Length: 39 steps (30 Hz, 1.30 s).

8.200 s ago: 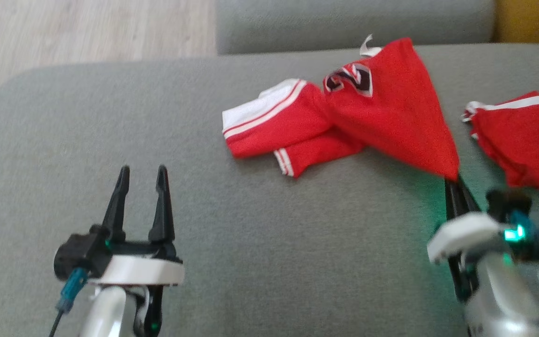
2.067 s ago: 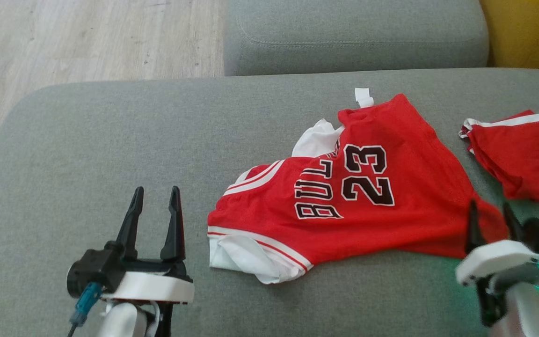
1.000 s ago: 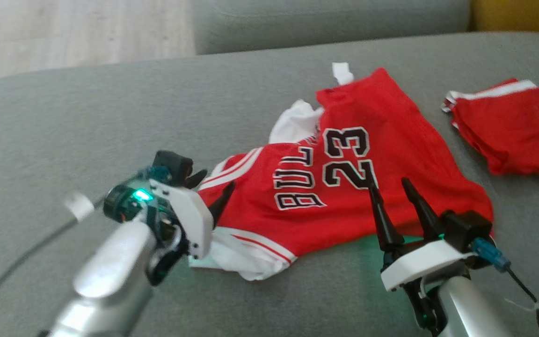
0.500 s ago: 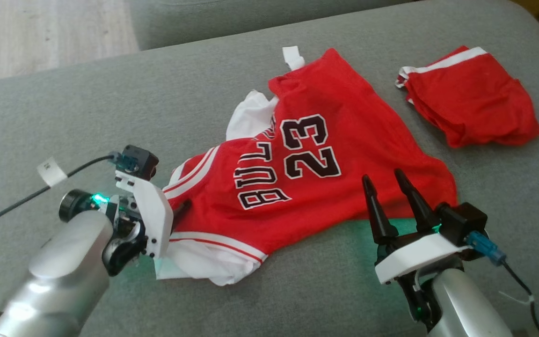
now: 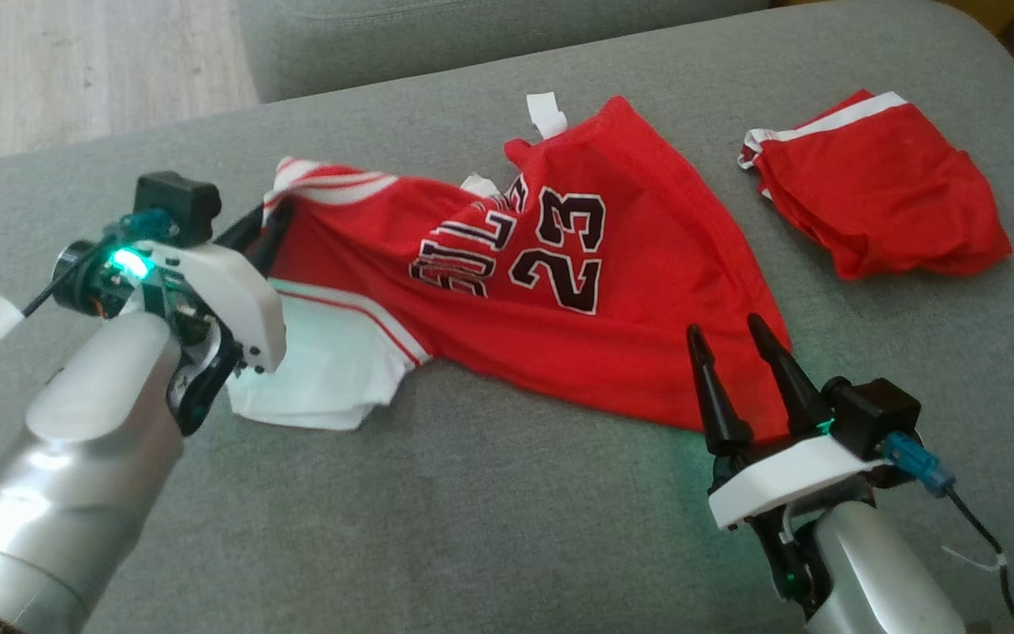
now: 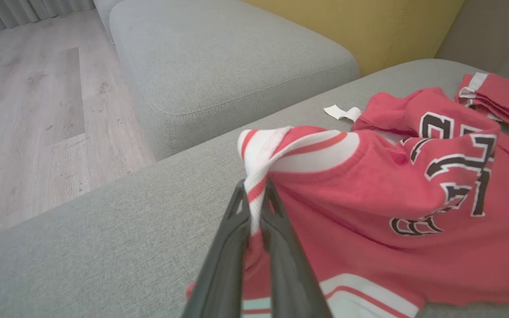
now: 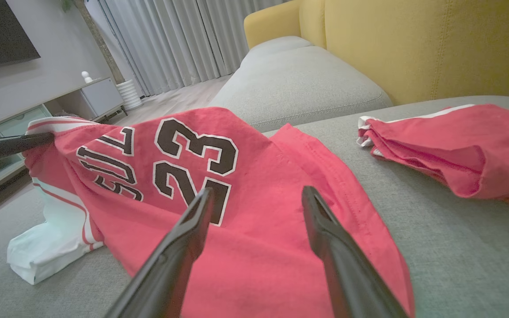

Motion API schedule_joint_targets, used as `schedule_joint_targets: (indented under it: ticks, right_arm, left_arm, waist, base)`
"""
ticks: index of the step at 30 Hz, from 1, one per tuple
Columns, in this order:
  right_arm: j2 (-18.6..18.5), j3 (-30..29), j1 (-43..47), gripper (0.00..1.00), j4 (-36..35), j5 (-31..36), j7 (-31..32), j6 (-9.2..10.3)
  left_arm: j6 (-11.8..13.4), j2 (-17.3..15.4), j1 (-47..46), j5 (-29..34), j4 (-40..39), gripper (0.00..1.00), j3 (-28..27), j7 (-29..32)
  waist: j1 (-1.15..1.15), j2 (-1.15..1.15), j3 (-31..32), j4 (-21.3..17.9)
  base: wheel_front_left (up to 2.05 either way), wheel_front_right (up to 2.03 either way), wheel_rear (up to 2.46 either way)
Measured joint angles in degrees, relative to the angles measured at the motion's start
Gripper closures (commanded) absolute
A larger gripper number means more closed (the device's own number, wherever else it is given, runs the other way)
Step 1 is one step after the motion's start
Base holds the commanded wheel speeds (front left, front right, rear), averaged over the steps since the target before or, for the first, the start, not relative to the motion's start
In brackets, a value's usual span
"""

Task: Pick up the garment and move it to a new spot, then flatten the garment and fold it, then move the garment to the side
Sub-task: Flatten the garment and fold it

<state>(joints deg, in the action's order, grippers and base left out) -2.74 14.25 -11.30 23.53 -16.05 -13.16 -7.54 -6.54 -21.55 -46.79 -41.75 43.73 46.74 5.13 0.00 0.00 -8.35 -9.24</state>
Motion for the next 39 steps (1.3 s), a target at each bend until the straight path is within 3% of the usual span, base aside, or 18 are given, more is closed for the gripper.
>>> schedule_joint_targets:
  ticks: [2, 3, 4, 5, 11, 15, 19, 22, 24, 29, 33, 39]
  right_arm:
    - [0.00, -0.26, 0.01, 0.00, 0.12, 0.00, -0.02, 0.00]
    - [0.00, -0.43, 0.02, 0.00, 0.14, 0.01, -0.03, 0.00]
    - [0.00, -0.62, 0.03, 0.00, 0.18, 0.10, -0.03, 0.00]
    - [0.00, -0.71, 0.03, 0.00, 0.25, 0.23, -0.03, 0.00]
    - [0.00, -1.15, 0.08, 0.00, 0.79, 0.48, -0.04, 0.00]
    - [0.00, -1.46, 0.13, 0.00, 0.82, 0.47, -0.25, 0.00]
    - [0.01, -2.40, 0.32, 0.00, 0.67, 0.40, -0.55, 0.00]
    - [0.01, -4.69, 0.71, 0.00, 0.30, 0.41, -0.65, 0.00]
    - [0.01, -7.25, 2.08, 0.00, -0.45, 0.78, -1.02, 0.00]
    - [0.03, -10.58, 4.21, 0.00, -1.66, 1.70, -1.05, 0.00]
    - [0.05, -11.35, 4.92, 0.00, -2.49, 2.69, -1.05, 0.00]
    - [0.07, -11.22, 4.87, 0.00, -3.46, 3.56, -0.97, 0.00]
  left_arm:
    - [-0.01, 0.80, -0.58, 0.03, 1.53, 1.00, 0.00, -1.10]
    - [-0.05, 1.16, -0.55, -0.08, 2.24, 0.93, 0.30, -1.09]
    - [-0.12, 1.44, -0.45, -0.11, 2.85, 0.06, 0.74, -1.08]
    - [-0.47, 1.60, -0.37, -0.13, 3.43, 0.00, 1.11, -1.07]
    - [-0.59, 1.12, -0.31, -0.43, 5.28, 0.00, 1.57, -4.08]
    - [-0.45, 0.54, -0.10, -0.71, 5.12, 0.00, 0.40, -10.32]
    - [1.56, 0.44, 1.14, -1.55, 3.27, 0.00, -1.90, -16.33]
    - [4.64, 0.13, 4.23, -1.47, -0.63, 0.00, -3.83, -18.95]
    - [8.60, 0.22, 10.56, -0.90, -7.34, 0.00, -7.53, -19.41]
    - [13.77, 1.81, 25.80, 3.64, -20.59, 0.00, -14.68, -19.41]
    - [14.13, 2.93, 33.65, 6.81, -24.43, 0.00, -17.24, -19.41]
    - [12.20, 2.97, 32.43, 9.57, -23.48, 0.00, -18.12, -19.41]
  waist:
    - [0.00, 0.00, 0.20, 0.39]
    - [0.00, 0.00, 0.24, 0.63]
    - [0.00, 0.00, 0.23, 0.90]
    - [0.00, 0.00, 0.21, 1.19]
    - [0.00, 0.00, 0.29, 2.92]
    - [0.00, 0.00, 0.98, 3.96]
    - [0.00, 0.00, 1.84, 4.76]
    - [0.00, 0.00, 2.79, 5.76]
    - [0.00, 0.00, 3.71, 6.95]
    - [-0.01, 0.00, 4.53, 9.05]
    - [-0.01, 0.00, 4.30, 9.92]
    - [0.00, 0.00, 2.96, 9.25]
  base:
    - [0.00, 0.00, 0.00]
    - [0.00, 0.00, 0.00]
    - [0.00, 0.00, 0.00]
    - [0.00, 0.00, 0.00]
    - [0.00, 0.00, 0.00]
    - [0.00, 0.00, 0.00]
    - [0.00, 0.00, 0.00]
    - [0.00, 0.00, 0.00]
    - [0.00, 0.00, 0.00]
    - [0.00, 0.00, 0.00]
    - [0.00, 0.00, 0.00]
    - [0.00, 0.00, 0.00]
